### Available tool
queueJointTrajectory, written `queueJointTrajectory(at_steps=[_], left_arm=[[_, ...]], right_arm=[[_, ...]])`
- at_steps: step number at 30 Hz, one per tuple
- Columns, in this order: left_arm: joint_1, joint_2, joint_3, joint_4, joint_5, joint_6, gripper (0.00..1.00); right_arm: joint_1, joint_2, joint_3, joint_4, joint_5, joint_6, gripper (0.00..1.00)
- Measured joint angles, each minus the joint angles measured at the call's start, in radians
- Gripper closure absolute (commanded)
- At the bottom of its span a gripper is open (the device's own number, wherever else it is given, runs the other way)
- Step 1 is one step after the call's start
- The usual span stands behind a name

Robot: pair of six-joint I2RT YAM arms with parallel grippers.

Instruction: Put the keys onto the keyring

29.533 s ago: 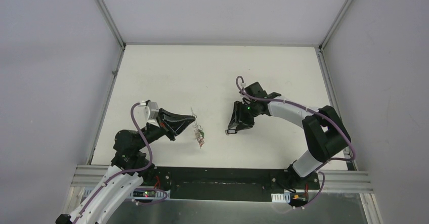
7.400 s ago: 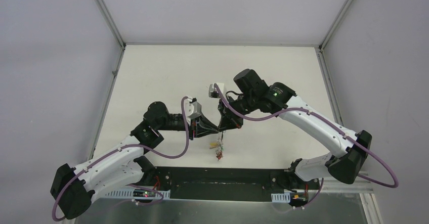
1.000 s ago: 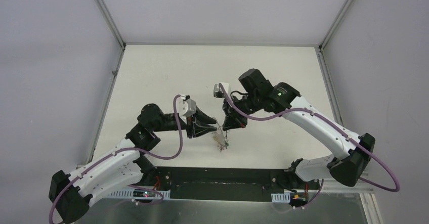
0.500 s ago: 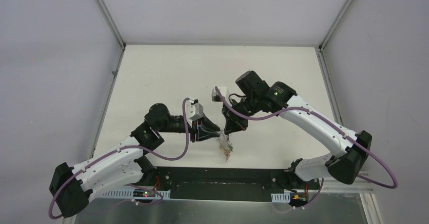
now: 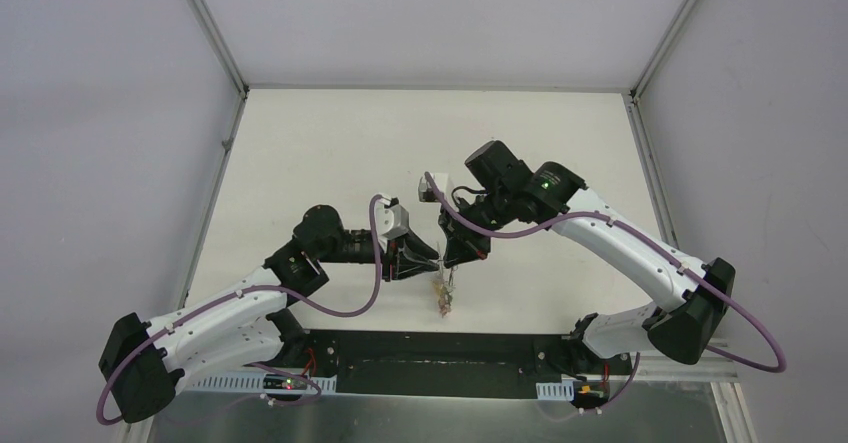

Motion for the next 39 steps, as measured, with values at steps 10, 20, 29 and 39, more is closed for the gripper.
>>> queueJointTrajectory(at_steps=[10,20,29,39], left_arm=[[-0.006,-0.002,0.000,-0.002,-0.033,0.012,0.78],[-0.013,0.004,0.000,-0.005,-0.027,0.016,1.00],[-0.013,-0.022,-0.009,-0.034,-0.071,0.013,1.00],[-0.013,-0.164,-0.132,0.137,-0.183,-0.031,1.00]], right_arm=[[0.010,0.000,0.000,0.029,-0.021,0.000,1.00],[0.010,0.000,0.000,0.039,-0.015,0.002,0.98],[0.010,-0.030,-0.037,0.123,0.012,0.039,0.49],[-0.022,-0.170,-0.146,0.299,0.000,0.094,0.48]])
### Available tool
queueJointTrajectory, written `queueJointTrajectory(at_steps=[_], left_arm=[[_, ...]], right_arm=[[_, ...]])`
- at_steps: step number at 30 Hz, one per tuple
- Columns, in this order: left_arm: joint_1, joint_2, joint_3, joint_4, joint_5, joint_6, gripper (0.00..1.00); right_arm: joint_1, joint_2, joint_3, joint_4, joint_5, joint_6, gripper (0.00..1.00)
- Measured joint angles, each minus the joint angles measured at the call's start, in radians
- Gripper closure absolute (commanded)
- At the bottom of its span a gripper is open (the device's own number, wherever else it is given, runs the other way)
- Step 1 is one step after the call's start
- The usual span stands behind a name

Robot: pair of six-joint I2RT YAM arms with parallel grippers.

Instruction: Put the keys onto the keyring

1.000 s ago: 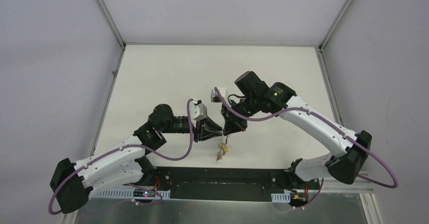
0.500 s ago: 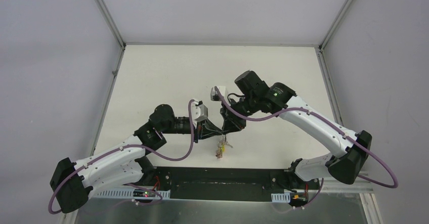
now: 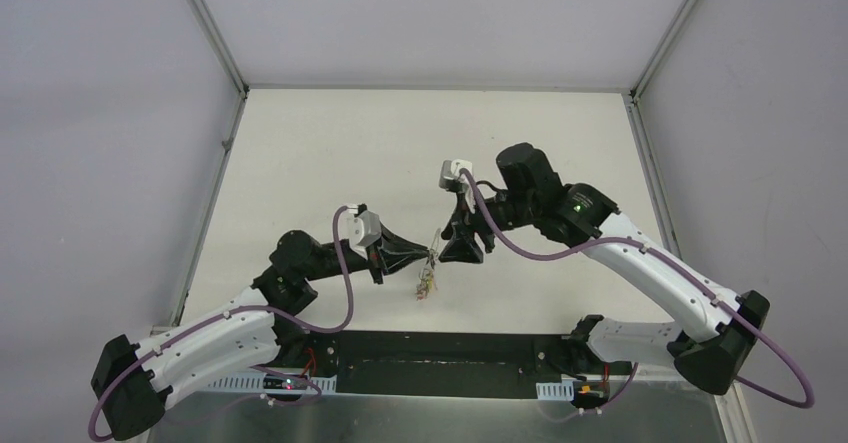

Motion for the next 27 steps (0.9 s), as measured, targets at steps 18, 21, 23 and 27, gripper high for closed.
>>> queueJointTrajectory(at_steps=[18,21,23,27], left_arm=[[0.000,-0.027,-0.137,0.473,-0.055,-0.076,1.00],[0.000,-0.027,-0.137,0.494,-0.055,-0.082,1.00],[0.000,-0.025,-0.137,0.501,-0.055,-0.086,1.00],[0.000,-0.021,-0.138,0.504,-0.055,-0.090,1.00]], right_arm=[[-0.048,-0.123,-0.184,0.460,-0.181,0.202,0.65],[-0.048,-0.122,-0.184,0.493,-0.192,0.226,0.69],[-0.048,-0.117,-0.184,0.513,-0.201,0.240,0.71],[-0.048,-0.103,-0.184,0.544,-0.214,0.267,0.78]])
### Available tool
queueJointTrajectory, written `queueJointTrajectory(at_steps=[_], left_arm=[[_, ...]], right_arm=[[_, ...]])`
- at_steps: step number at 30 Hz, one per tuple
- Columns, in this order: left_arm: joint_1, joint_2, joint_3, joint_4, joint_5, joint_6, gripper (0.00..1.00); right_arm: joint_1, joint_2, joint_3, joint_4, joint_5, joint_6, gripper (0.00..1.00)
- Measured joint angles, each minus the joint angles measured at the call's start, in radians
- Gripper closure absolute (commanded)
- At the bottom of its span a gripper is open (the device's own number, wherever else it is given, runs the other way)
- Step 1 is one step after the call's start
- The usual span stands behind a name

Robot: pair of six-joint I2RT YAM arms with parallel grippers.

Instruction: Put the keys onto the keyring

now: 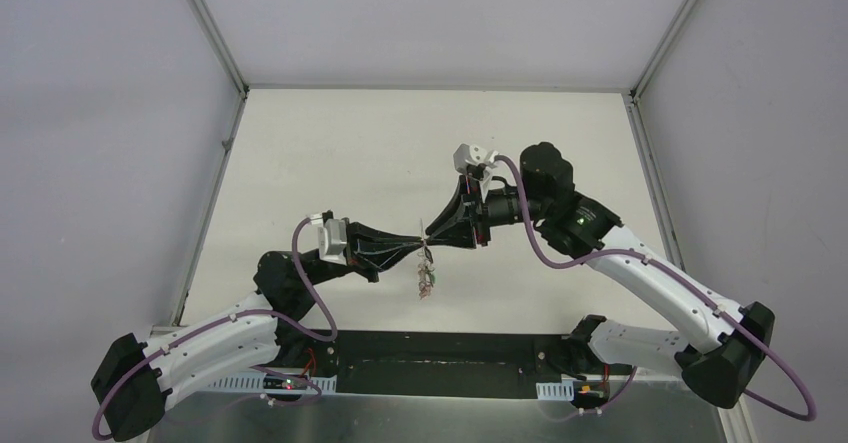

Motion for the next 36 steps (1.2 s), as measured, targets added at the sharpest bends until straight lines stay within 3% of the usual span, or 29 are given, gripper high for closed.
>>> queueJointTrajectory(at_steps=[12,17,26,36], left_arm=[[0.000,0.000,0.000,0.000,-0.001,-0.004,1.00],[0.000,0.000,0.000,0.000,-0.002,-0.008,1.00],[0.000,-0.001,0.000,-0.005,-0.004,-0.029,1.00],[0.000,-0.057,0.010,-0.155,-0.003,-0.022,0.76]], right_arm=[[0.002,0.031,-0.016,0.036,-0.025,0.039,0.79],[0.005,0.031,-0.016,0.035,-0.028,0.037,0.99],[0.006,0.031,-0.016,0.031,-0.042,0.028,1.00],[0.013,0.032,-0.014,-0.079,-0.006,-0.030,1.00]])
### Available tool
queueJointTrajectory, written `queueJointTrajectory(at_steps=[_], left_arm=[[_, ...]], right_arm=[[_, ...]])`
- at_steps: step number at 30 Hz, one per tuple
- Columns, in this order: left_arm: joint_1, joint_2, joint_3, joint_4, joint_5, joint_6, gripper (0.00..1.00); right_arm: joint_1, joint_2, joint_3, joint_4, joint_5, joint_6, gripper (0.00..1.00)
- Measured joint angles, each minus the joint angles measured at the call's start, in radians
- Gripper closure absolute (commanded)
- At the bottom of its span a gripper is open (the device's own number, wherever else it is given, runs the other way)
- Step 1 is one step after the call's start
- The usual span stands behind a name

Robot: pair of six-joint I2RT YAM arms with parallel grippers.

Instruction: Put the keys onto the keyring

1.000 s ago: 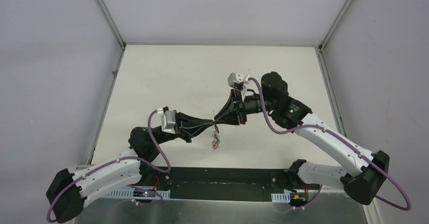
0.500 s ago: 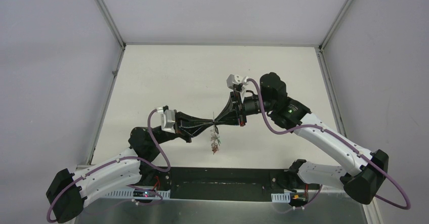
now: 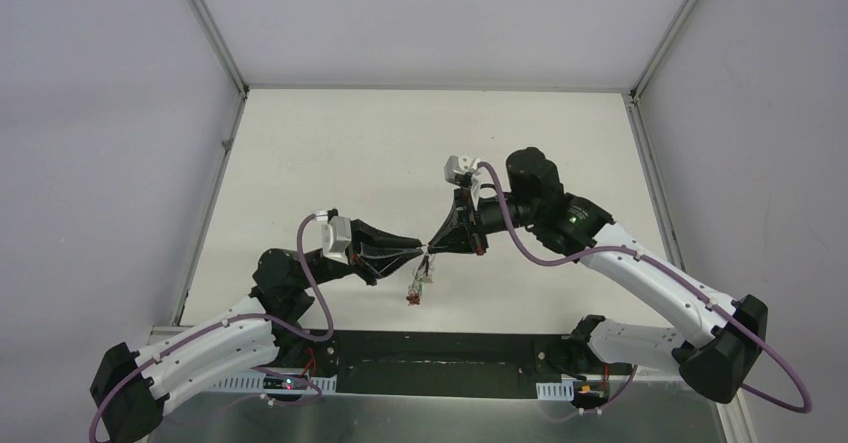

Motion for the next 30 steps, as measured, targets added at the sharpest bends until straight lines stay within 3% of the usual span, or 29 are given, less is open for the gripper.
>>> queueJointTrajectory(at_steps=[4,13,17,26,30], left_arm=[[0.000,-0.025,0.035,-0.080,0.000,0.018,0.59],[0.000,-0.050,0.059,-0.173,-0.002,0.038,0.45],[0.000,-0.050,0.060,-0.198,-0.025,0.035,0.32],[0.000,-0.070,0.060,-0.285,-0.210,-0.077,0.02],[0.000,-0.083,0.064,-0.346,-0.299,-0.150,0.01]], right_arm=[[0.000,0.022,0.035,-0.115,0.046,-0.043,1.00],[0.000,0.032,0.072,-0.241,0.122,-0.107,1.00],[0.000,0.029,0.072,-0.279,0.151,-0.126,1.00],[-0.004,-0.054,0.072,-0.365,0.230,-0.150,1.00],[-0.009,-0.102,0.072,-0.412,0.257,-0.153,1.00]])
